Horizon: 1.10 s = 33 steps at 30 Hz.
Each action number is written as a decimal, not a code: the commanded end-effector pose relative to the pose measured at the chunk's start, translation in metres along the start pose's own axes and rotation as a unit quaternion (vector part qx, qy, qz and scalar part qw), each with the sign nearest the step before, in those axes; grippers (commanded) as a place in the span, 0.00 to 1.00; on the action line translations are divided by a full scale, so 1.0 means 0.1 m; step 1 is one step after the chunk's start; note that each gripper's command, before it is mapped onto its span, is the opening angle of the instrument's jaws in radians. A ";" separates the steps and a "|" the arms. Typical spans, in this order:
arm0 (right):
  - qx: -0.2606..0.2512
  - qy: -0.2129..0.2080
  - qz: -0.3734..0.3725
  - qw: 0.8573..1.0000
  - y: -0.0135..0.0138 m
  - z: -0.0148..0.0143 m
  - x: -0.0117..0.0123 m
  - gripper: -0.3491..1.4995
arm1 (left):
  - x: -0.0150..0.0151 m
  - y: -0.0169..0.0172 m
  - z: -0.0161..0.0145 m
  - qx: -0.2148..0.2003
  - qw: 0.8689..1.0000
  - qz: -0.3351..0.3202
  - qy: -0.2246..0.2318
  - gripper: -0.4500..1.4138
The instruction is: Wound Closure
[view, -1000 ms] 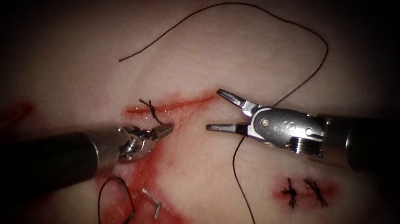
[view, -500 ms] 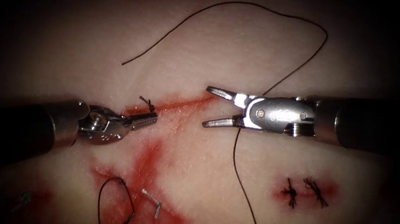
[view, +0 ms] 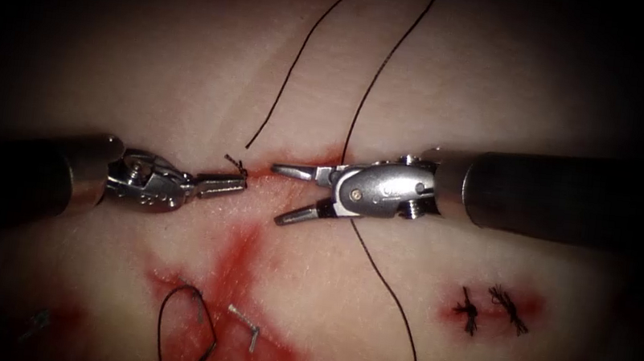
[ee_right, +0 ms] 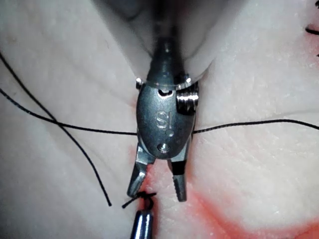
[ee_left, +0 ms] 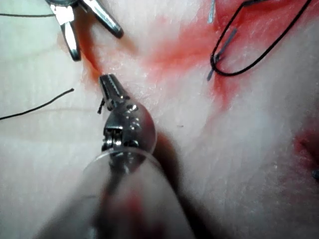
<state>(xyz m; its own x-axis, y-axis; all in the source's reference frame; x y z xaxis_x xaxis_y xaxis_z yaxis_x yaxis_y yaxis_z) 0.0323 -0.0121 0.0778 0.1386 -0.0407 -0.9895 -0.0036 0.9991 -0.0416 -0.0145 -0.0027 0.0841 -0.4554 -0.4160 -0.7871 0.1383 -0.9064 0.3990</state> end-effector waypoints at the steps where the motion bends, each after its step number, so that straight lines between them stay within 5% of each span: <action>1: -0.003 0.001 0.000 1.000 -0.001 0.012 -0.004 0.58 | -0.005 0.001 0.008 -0.002 1.000 -0.003 0.004 0.00; 33: -0.037 -0.021 -0.016 0.999 -0.008 0.091 -0.018 0.74 | -0.010 -0.001 -0.001 0.020 0.999 -0.030 0.033 0.00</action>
<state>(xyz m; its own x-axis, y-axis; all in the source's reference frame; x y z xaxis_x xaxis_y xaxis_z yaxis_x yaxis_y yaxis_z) 0.0404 -0.0124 0.0804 0.1844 -0.0701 -0.9803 -0.0733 0.9937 -0.0849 -0.0134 -0.0024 0.0842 -0.4038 -0.3646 -0.8390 0.0763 -0.9274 0.3663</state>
